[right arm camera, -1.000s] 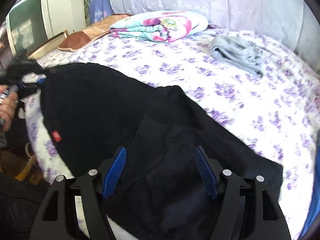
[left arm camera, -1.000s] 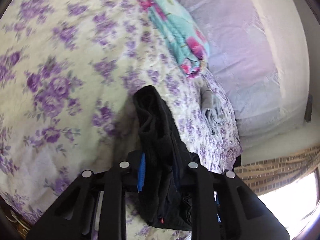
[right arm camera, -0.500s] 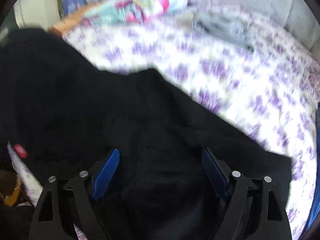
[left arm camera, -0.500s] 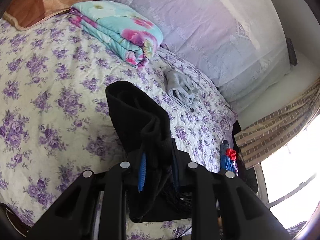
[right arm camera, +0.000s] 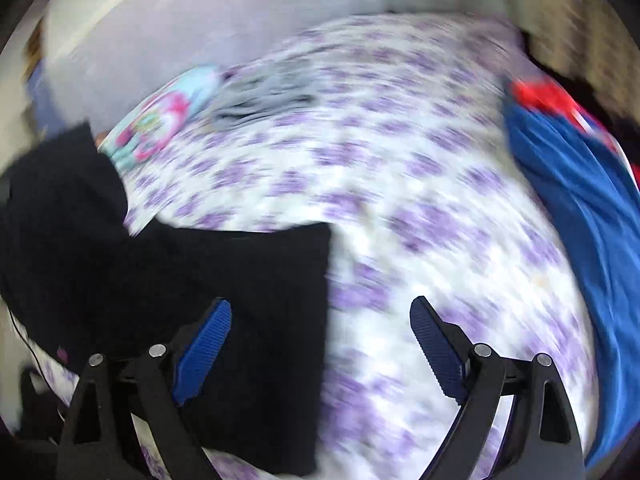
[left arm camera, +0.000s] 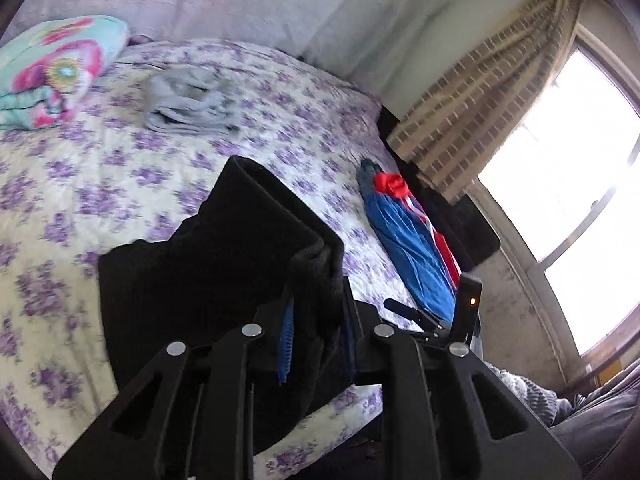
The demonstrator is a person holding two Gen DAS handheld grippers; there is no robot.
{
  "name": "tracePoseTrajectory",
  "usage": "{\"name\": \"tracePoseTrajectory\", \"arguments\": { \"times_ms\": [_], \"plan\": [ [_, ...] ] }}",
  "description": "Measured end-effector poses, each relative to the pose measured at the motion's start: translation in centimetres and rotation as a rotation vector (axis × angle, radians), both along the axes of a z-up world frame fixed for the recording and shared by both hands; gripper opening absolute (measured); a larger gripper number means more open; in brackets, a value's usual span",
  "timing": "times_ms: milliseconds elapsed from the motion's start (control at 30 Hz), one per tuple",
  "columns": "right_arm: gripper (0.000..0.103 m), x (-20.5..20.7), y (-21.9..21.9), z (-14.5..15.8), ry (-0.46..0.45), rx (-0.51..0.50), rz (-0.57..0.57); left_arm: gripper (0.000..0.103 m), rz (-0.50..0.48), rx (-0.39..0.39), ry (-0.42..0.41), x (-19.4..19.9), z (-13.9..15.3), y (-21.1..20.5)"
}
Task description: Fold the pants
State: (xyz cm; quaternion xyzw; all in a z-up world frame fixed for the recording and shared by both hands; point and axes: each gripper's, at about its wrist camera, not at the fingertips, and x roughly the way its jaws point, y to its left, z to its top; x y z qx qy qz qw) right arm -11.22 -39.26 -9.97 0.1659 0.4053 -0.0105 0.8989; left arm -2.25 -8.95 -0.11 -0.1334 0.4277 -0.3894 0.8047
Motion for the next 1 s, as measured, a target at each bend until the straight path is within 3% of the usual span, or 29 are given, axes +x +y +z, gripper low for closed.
{"name": "tracePoseTrajectory", "arguments": {
  "times_ms": [133,200,267,333,400,433,467,533,633,833,933,1000],
  "plan": [
    [0.091,-3.0,-4.7,-1.5,0.040,0.048,-0.130,0.018,-0.200,0.051,-0.017,-1.1,-2.5,-9.2],
    [0.091,-4.2,-6.0,-1.8,0.038,0.045,-0.153,0.018,-0.280,0.126,-0.035,-2.0,-4.9,-13.5],
    [0.091,-4.7,-7.5,-1.9,0.026,0.041,-0.170,0.018,-0.305,0.183,0.012,-2.0,-7.5,-15.5],
    [0.091,-5.2,-8.4,-1.4,0.005,0.048,-0.184,0.022,-0.318,0.204,0.136,-1.8,-10.4,-16.2],
    [0.091,-5.7,-8.4,-0.4,-0.019,0.059,-0.183,0.031,-0.308,0.162,0.192,-2.0,-10.9,-15.5],
    [0.091,-5.4,-8.3,-0.1,-0.029,0.064,-0.175,0.042,-0.306,0.138,0.193,-2.1,-10.4,-14.9],
    [0.091,-4.9,-8.0,0.4,-0.040,0.066,-0.157,0.055,-0.297,0.126,0.182,-2.3,-9.8,-14.4],
    [0.091,-3.3,-6.5,1.4,-0.059,0.055,-0.100,0.068,-0.247,0.102,0.141,-2.2,-7.8,-12.7],
    [0.091,-0.3,-3.5,2.4,-0.073,0.026,0.007,0.070,-0.146,0.078,0.143,-1.6,-6.4,-9.7],
    [0.091,5.5,3.3,2.7,-0.071,-0.098,0.184,0.070,0.098,0.193,0.228,-1.0,-9.2,-2.3],
    [0.092,8.6,4.4,-0.7,0.052,-0.194,0.195,0.070,0.124,0.252,0.266,-1.5,-11.4,-0.3],
    [0.098,9.7,3.3,-3.7,0.112,-0.139,0.180,0.070,0.108,0.254,0.289,-1.7,-12.8,0.2]
  ]
}}
